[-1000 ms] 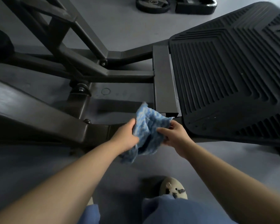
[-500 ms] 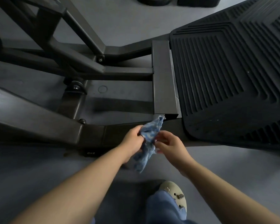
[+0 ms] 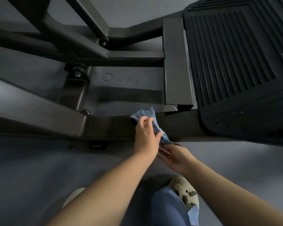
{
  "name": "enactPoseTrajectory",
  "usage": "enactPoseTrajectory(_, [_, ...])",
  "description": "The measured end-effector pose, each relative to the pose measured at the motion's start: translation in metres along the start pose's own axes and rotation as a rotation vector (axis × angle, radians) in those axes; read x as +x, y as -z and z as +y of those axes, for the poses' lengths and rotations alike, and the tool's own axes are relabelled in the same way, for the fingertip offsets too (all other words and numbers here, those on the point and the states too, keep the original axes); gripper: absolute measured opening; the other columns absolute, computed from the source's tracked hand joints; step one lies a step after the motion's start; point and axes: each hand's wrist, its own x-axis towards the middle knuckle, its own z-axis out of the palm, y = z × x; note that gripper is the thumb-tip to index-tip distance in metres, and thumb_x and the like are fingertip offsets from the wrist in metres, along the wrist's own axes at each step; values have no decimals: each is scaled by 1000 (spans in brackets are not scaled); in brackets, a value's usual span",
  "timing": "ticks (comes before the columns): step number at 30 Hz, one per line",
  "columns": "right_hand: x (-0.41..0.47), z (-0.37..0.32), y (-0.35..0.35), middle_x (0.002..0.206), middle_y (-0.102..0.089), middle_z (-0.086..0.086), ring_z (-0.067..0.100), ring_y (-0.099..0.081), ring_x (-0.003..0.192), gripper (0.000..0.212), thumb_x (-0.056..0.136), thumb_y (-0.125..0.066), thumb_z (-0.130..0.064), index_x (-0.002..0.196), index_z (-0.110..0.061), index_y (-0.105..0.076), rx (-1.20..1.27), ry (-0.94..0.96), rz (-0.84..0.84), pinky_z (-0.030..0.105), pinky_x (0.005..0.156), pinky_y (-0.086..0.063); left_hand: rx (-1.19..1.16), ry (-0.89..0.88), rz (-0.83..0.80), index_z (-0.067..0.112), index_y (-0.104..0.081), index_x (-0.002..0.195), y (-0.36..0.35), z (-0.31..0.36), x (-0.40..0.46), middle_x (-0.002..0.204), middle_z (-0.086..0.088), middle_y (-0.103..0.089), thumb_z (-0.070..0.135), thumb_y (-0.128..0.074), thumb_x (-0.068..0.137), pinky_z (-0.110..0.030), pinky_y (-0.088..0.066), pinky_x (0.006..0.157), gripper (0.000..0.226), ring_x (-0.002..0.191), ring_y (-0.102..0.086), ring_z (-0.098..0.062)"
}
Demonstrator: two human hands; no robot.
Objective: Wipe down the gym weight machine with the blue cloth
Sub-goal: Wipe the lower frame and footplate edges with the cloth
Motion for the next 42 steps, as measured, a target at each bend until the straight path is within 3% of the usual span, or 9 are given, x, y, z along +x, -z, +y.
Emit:
enactPoseTrajectory(3, [13, 3, -2, 99, -63, 15, 23, -59, 93, 33, 95, -39, 6, 124, -2, -51, 90, -21, -41, 39, 91, -45, 165, -53, -190, 13, -13, 150, -7, -16, 5, 158, -7, -4, 35, -47, 96, -27, -11, 115, 67, 145, -6, -21])
enactPoseTrajectory(14, [35, 31, -36, 88, -60, 14, 19, -57, 77, 39, 94, -35, 12, 131, 4, -45, 184, -24, -28, 30, 74, -49, 410, 145, -215, 5, 23, 142, 0, -65, -18, 155, -20, 15, 26, -39, 100, -26, -8, 116, 77, 145, 7, -28])
enactPoseTrajectory(16, [36, 28, -26, 91, -61, 16, 21, -59, 78, 39, 93, -35, 12, 129, 2, -48, 242, -8, 2, 27, 61, -55, 472, 31, -154, -3, 10, 141, -6, -56, -24, 151, -31, -8, 25, -61, 88, -30, -23, 113, 92, 142, -17, -37])
enactPoseTrajectory(19, [30, 12, 0, 97, -60, 22, 27, -60, 81, 37, 91, -30, 15, 117, 1, -52, 331, 75, 30, 29, 56, -56, 556, -171, -145, -10, -39, 133, -24, -38, -33, 128, -31, -52, 27, -88, 52, -39, -48, 91, 101, 115, -56, -37])
enactPoseTrajectory(26, [-13, -42, 96, 86, -69, 15, 22, -68, 73, 29, 91, -37, -3, 115, -3, -54, 588, 324, 94, 28, 61, -58, 572, -676, -259, 4, -49, 133, -68, 41, -52, 138, -19, -48, 26, -33, 78, -36, -33, 109, 62, 126, -49, -28])
enactPoseTrajectory(30, [-31, -60, 124, 80, -66, 11, 18, -61, 76, 25, 92, -37, 7, 107, -7, -51, 689, 441, 242, 23, 51, -55, 563, -694, -188, 3, -33, 138, -78, 44, -57, 140, -21, -44, 18, -30, 78, -38, -30, 107, 62, 129, -36, -30])
enactPoseTrajectory(33, [-39, -51, 105, 82, -68, 9, 17, -64, 72, 20, 98, -35, -1, 99, -9, -53, 603, 504, 242, 27, 61, -58, 577, -688, -169, 3, -36, 138, -72, 44, -58, 138, -23, -46, 19, -45, 70, -42, -41, 101, 70, 126, -36, -32])
enactPoseTrajectory(38, [-44, -28, 72, 136, -40, 32, 41, -53, 107, 42, 97, -41, -10, 133, 10, -34, 237, 464, 307, 38, 90, -48, 665, -595, -178, 4, -35, 133, -53, 22, -52, 133, -27, -50, 14, -79, 55, -42, -46, 94, 91, 117, -54, -36])
enactPoseTrajectory(42, [-50, -39, 65, 119, -52, 18, 19, -58, 95, 28, 100, -29, -2, 124, -5, -44, 309, 542, 327, 32, 89, -47, 770, -632, -186, 14, -1, 143, -44, 32, -51, 152, -25, -15, 24, -61, 81, -39, -24, 113, 87, 138, -26, -35])
